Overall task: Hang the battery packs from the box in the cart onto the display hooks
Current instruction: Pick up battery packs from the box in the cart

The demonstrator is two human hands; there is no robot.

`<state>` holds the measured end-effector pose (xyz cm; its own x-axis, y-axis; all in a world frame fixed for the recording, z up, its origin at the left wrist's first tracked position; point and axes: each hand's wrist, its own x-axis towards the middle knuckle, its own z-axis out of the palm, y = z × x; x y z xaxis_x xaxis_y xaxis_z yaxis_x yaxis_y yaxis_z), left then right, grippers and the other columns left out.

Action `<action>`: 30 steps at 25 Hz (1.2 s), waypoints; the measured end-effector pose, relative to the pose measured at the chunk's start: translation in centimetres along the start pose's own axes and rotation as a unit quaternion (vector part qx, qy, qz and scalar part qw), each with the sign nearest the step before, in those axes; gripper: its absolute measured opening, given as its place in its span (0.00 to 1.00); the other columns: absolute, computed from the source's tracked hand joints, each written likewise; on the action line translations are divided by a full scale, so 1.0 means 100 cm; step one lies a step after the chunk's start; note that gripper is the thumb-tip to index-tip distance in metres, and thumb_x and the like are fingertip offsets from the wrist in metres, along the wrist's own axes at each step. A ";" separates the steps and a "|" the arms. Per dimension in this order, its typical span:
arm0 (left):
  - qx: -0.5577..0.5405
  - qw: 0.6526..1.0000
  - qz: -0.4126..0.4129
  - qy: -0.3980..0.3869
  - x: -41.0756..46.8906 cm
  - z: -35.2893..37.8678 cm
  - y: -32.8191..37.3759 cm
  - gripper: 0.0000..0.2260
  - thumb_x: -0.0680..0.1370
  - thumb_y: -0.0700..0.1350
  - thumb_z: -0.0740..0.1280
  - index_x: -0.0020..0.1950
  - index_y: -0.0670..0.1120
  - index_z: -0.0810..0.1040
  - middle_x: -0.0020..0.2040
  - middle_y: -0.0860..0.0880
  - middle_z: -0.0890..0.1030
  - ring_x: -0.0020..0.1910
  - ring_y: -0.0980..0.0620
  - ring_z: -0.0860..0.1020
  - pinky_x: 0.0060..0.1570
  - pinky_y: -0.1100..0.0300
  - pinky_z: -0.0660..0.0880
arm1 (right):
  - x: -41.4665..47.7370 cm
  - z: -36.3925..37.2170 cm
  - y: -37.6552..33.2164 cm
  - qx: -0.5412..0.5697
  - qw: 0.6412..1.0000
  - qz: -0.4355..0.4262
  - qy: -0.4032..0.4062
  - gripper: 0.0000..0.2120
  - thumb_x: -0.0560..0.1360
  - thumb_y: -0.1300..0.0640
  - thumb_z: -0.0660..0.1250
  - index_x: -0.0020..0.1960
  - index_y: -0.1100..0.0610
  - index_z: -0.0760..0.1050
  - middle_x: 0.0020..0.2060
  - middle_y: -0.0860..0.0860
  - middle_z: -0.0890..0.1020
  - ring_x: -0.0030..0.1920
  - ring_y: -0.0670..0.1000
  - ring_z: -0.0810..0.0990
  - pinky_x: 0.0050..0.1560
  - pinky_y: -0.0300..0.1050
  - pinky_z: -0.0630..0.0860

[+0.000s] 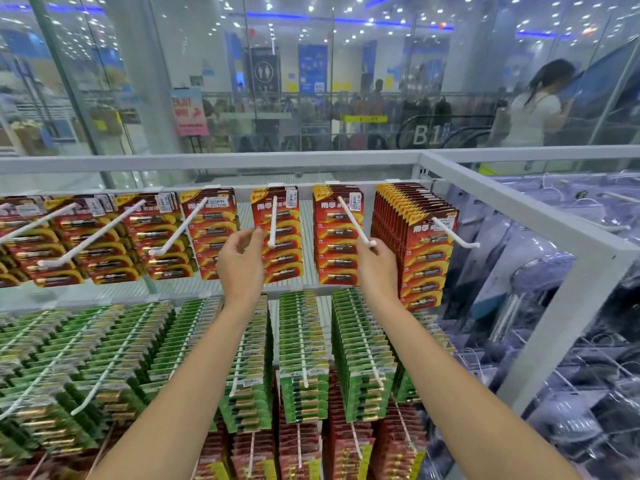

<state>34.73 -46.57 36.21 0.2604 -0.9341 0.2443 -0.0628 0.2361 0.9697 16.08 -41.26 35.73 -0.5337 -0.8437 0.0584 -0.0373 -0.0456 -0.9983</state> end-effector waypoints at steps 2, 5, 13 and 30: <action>0.003 1.000 0.008 0.004 -0.013 -0.005 -0.004 0.06 0.83 0.52 0.67 0.57 0.55 0.81 0.53 0.49 0.84 0.57 0.40 0.81 0.48 0.49 0.77 | -0.013 -0.007 0.005 -0.031 0.999 -0.015 0.006 0.15 0.84 0.47 0.62 0.68 0.52 0.77 0.60 0.48 0.82 0.60 0.51 0.81 0.63 0.54 0.79; -0.007 1.000 0.011 0.004 -0.043 -0.015 -0.005 0.10 0.84 0.54 0.66 0.62 0.53 0.81 0.58 0.54 0.83 0.59 0.51 0.81 0.62 0.47 0.79 | -0.040 -0.022 0.010 -0.064 0.997 -0.039 -0.010 0.19 0.85 0.48 0.61 0.73 0.52 0.72 0.65 0.45 0.78 0.64 0.47 0.76 0.65 0.46 0.74; -0.038 0.994 -0.066 -0.076 -0.158 -0.025 -0.026 0.09 0.84 0.53 0.67 0.61 0.54 0.84 0.57 0.56 0.86 0.60 0.55 0.82 0.67 0.47 0.77 | -0.126 -0.091 0.049 -0.065 0.997 -0.014 -0.033 0.12 0.84 0.46 0.62 0.67 0.42 0.74 0.59 0.32 0.77 0.61 0.33 0.74 0.57 0.30 0.69; 0.039 0.898 -0.239 -0.368 -0.441 0.088 -0.116 0.05 0.81 0.51 0.71 0.54 0.52 0.85 0.52 0.53 0.87 0.57 0.50 0.83 0.64 0.44 0.77 | -0.327 -0.383 0.206 -0.094 0.930 0.230 0.271 0.08 0.84 0.53 0.65 0.61 0.52 0.78 0.53 0.48 0.84 0.53 0.44 0.81 0.47 0.27 0.72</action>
<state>15.48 -10.42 14.24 -0.4287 -0.8548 -0.2926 -0.1884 -0.2321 0.9543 0.45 5.91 13.57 -0.8754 -0.3548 -0.3283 0.1802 0.3906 -0.9027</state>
